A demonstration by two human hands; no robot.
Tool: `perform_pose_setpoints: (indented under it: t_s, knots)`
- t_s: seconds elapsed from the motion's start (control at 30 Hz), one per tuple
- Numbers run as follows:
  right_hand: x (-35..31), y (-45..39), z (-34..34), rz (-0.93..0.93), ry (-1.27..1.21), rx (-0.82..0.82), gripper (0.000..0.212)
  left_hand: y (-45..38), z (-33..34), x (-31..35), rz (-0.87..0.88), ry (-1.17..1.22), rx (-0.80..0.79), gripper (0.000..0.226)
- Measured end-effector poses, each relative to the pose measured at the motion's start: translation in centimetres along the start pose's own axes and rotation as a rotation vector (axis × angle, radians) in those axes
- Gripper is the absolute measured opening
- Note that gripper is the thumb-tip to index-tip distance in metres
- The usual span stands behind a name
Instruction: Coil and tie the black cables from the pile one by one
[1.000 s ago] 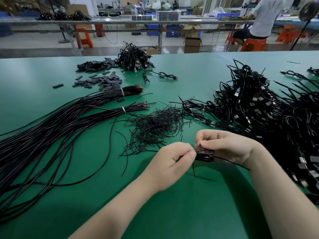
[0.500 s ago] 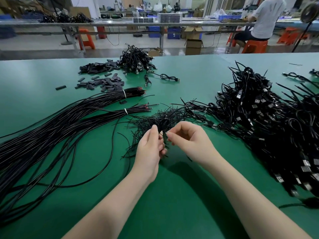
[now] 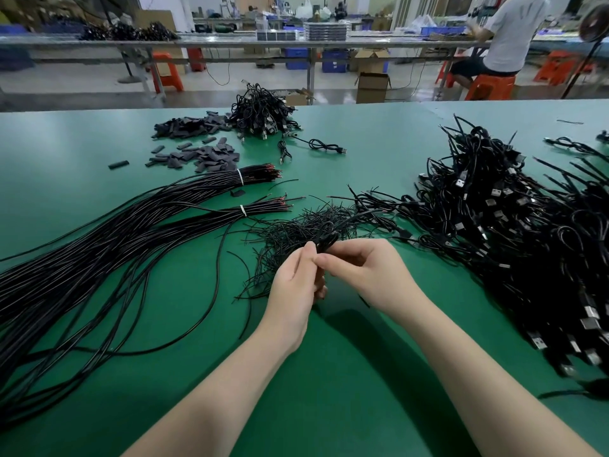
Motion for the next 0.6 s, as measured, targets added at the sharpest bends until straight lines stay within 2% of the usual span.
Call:
perform_pose_setpoints:
  t_s: [0.2, 0.37, 0.53, 0.6]
  knots:
    - [0.1, -0.2, -1.2, 0.028, 0.070, 0.074, 0.019, 0.3, 0.4, -0.9, -0.095, 0.052, -0.021, 0.031]
    - [0.4, -0.1, -1.4, 0.077, -0.005, 0.085, 0.017, 0.2, 0.2, -0.4, -0.033, -0.034, 0.008, 0.023]
    - [0.7, 0.0, -1.2, 0.124, -0.173, 0.083, 0.013, 0.4, 0.9, -0.4, -0.054, 0.140, 0.028, 0.021]
    - [0.8, 0.0, -1.0, 0.134, -0.194, 0.092, 0.014, 0.3, 0.9, -0.3, -0.044, 0.134, 0.005, 0.022]
Point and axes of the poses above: each hand's wrist, its own y-axis away from the middle knuckle, its own z-axis out of the palm, x = y × z, the point moved 10 cm from there along -y, towards the middle knuckle, and after that the axes turned 13 degrees about z, right-handed, at the moved point
